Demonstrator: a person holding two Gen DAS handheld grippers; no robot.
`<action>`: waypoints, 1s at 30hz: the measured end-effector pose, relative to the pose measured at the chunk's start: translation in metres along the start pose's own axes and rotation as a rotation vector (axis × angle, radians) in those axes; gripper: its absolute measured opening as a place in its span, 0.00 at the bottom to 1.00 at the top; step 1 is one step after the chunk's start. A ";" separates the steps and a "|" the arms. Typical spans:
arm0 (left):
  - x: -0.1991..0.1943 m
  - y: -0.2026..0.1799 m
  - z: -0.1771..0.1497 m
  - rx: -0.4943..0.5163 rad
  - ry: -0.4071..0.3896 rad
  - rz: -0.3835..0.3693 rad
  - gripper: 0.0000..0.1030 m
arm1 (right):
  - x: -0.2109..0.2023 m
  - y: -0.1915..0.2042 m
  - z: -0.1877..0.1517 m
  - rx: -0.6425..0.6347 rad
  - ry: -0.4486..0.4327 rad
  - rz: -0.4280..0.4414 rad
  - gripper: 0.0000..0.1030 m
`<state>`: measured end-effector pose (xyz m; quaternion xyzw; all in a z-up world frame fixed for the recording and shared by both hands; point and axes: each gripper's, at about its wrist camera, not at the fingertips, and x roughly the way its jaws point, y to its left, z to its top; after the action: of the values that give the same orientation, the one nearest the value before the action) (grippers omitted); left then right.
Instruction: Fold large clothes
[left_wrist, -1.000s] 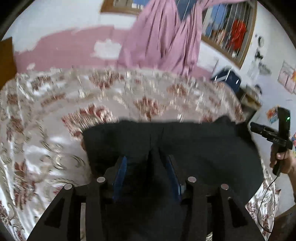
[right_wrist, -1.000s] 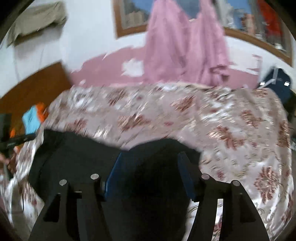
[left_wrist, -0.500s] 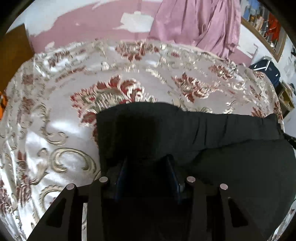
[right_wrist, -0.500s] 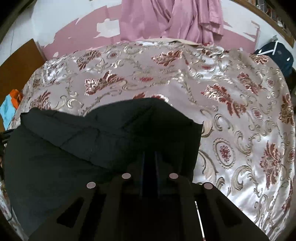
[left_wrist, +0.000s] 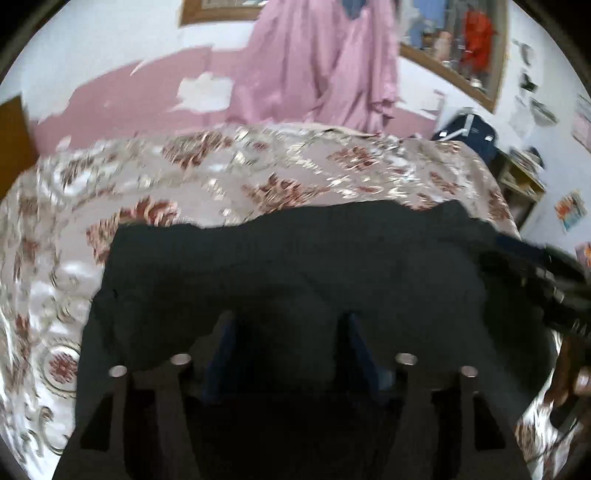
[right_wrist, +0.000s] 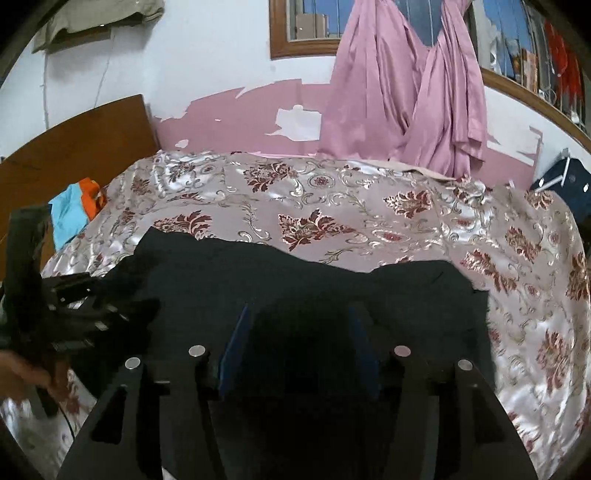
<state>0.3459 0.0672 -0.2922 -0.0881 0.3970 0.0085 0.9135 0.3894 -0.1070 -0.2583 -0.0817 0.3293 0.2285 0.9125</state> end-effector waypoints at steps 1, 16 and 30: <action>0.004 0.006 -0.001 -0.033 0.010 -0.007 0.69 | 0.006 0.000 -0.002 0.009 0.010 -0.011 0.48; 0.042 0.014 -0.009 -0.013 0.041 0.045 0.73 | 0.083 -0.025 -0.037 0.105 0.203 -0.042 0.67; -0.021 0.021 -0.027 -0.071 -0.030 0.049 0.82 | 0.036 -0.024 -0.042 0.105 0.116 -0.009 0.88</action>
<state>0.3098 0.0844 -0.2983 -0.1107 0.3849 0.0462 0.9151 0.4018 -0.1278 -0.3141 -0.0485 0.3929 0.2015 0.8959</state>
